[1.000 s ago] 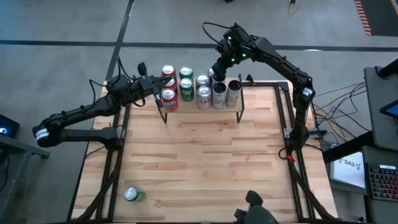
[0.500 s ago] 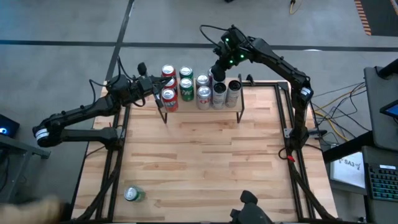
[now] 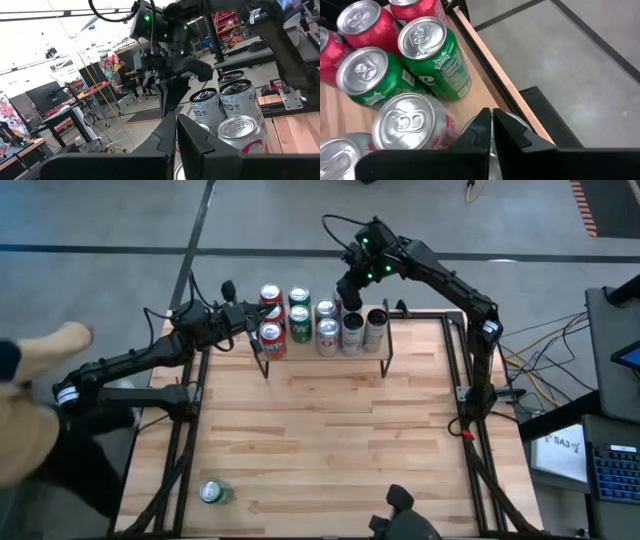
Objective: Place canned beverage on shelf
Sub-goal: Put the silver soda can on the shelf aligned with the other silver soda can
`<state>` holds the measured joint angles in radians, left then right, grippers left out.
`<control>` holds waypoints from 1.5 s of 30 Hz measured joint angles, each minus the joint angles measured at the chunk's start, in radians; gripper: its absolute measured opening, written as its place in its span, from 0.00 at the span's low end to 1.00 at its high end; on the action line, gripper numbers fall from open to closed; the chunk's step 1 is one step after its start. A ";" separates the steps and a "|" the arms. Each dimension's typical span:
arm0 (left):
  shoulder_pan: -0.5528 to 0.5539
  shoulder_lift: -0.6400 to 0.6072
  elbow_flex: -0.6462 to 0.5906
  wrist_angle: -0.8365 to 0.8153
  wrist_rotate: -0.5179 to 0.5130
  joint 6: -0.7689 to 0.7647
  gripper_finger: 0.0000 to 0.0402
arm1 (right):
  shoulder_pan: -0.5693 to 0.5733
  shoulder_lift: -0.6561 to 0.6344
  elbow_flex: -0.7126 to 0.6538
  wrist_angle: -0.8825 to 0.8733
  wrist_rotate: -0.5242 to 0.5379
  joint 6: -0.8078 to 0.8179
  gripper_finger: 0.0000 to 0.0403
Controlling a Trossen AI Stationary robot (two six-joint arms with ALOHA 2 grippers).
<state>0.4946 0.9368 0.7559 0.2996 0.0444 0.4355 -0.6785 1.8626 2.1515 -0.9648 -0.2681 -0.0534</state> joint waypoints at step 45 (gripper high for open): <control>0.000 0.010 0.000 0.006 0.000 0.000 0.00 | 0.000 -0.001 0.046 -0.132 0.146 0.116 0.02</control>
<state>0.4942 0.9464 0.7563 0.3061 0.0447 0.4358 -0.6783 1.8617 2.1979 -1.0970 -0.1224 0.0623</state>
